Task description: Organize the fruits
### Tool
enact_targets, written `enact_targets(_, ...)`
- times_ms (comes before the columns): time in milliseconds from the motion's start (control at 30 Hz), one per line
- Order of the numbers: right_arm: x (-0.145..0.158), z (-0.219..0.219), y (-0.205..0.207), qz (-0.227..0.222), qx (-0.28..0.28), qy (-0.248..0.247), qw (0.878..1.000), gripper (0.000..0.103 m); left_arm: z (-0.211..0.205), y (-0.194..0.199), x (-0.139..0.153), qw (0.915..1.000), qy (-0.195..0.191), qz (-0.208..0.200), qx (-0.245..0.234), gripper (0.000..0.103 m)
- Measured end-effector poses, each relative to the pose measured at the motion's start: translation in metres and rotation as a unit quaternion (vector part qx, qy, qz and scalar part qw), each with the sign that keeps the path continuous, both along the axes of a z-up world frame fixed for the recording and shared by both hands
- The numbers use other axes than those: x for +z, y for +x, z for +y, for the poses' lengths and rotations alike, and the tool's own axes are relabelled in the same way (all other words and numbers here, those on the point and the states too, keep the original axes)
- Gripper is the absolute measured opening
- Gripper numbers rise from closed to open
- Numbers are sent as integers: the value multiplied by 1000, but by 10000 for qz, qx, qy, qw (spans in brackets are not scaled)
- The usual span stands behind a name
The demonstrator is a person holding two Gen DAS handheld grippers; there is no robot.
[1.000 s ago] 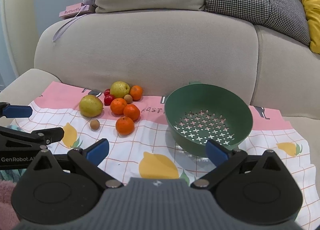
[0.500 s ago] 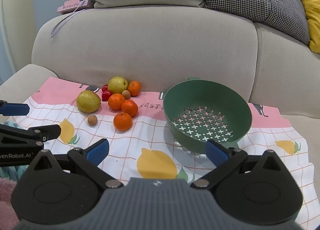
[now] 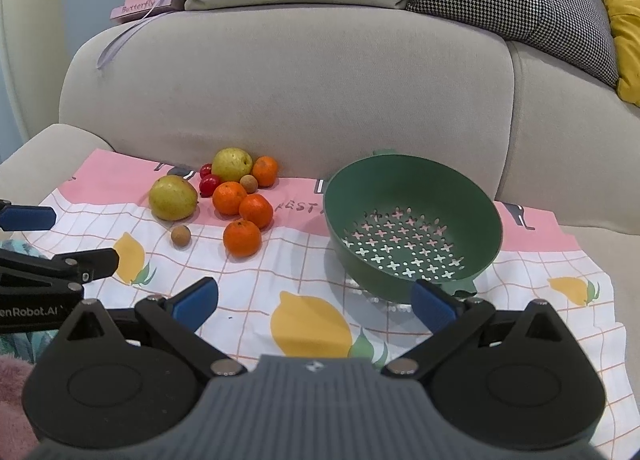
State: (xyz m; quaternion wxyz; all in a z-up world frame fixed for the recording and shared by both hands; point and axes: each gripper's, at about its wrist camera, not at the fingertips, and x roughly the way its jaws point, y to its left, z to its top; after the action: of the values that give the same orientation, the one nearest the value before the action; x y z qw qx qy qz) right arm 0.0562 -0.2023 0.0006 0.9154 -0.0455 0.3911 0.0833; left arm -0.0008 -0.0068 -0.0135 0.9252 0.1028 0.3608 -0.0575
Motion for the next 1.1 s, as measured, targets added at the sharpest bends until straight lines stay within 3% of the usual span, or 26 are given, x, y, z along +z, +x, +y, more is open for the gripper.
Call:
enact_targets(567,-7,3,4,143,-3,-67,9999,99,3,4,-4,9998,-109,147,-1,95)
enact_targets(767,-8,8,2,-38,38,-99,9999,99,6,8,-5,9995,-201,239,-27,89)
enact_targets(867,-8,10,6,11,132,-30,9999,98,12,12,-5,9990,-326,316,43,82)
enact_targets(1000,-10,14,11,54,265,38,9996,88,21,20,-6,9981,-409,431,153,72)
enact_targets(1100,-12,19,16,40,391,140,9991,81,27,26,-7,9979,-432,443,170,59)
